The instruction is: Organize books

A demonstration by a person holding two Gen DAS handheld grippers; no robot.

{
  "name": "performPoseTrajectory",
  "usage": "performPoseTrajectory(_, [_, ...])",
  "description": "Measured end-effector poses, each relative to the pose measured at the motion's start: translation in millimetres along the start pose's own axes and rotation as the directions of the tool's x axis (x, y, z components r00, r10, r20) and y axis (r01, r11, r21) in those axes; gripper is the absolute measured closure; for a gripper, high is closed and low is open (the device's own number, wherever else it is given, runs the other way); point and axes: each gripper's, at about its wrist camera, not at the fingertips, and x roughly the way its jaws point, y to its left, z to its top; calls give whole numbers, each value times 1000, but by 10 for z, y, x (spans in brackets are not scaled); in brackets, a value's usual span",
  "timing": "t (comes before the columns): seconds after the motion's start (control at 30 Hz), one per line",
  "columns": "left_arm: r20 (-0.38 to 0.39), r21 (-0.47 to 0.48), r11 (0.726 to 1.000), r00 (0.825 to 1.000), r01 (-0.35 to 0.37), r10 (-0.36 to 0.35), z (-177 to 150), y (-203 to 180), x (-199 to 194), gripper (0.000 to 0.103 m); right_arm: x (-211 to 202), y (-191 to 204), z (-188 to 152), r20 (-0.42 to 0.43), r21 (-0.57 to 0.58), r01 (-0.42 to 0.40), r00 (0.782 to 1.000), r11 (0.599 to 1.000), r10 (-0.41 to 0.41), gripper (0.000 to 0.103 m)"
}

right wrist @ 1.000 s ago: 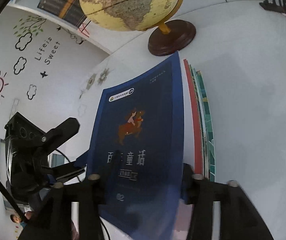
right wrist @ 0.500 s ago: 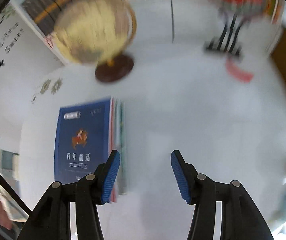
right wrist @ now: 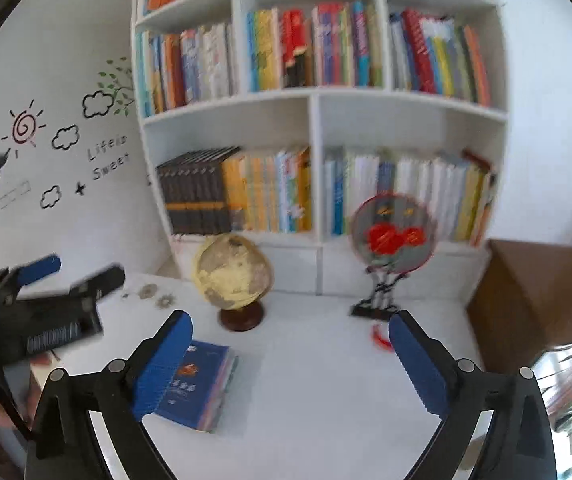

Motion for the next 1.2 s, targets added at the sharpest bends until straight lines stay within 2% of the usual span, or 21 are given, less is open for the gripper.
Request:
performPoseTrajectory(0.03, [-6,-2,1000,1000,-4,4,-39,-66,-25,1,-62,-29,20,-2,8,-3,1000,1000,3,4])
performPoseTrajectory(0.1, [-20,-13,1000,1000,-18,18,-104,-149,-39,1,-209,-192,-5,16,57,-103,995,993,103,4])
performPoseTrajectory(0.17, [-26,-31,1000,1000,-2,1,-164,-196,-67,1,-240,-281,-18,22,92,-152,988,984,150,4])
performPoseTrajectory(0.3, [-11,-45,999,1000,26,-27,-212,-308,-149,1,-306,-362,-114,-2,117,-103,995,988,104,4])
performPoseTrajectory(0.43, [22,-7,999,999,35,-34,-240,-375,-173,1,-342,-408,-209,7,148,-79,997,986,79,4])
performPoseTrajectory(0.6, [12,-30,998,999,50,-49,-285,-272,-73,1,-305,-340,-215,-5,168,-44,999,985,45,4])
performPoseTrajectory(0.7, [-9,-34,998,998,58,-59,-293,-207,-5,1,-288,-234,-218,0,140,15,1000,990,-15,4])
performPoseTrajectory(0.87, [-2,-48,997,998,68,-68,-299,-107,75,1,-181,-100,-257,-11,147,25,1000,989,-24,4])
performPoseTrajectory(1.2, [-48,-33,999,999,20,-22,-322,30,256,1,54,83,-312,-42,134,99,995,986,-94,4])
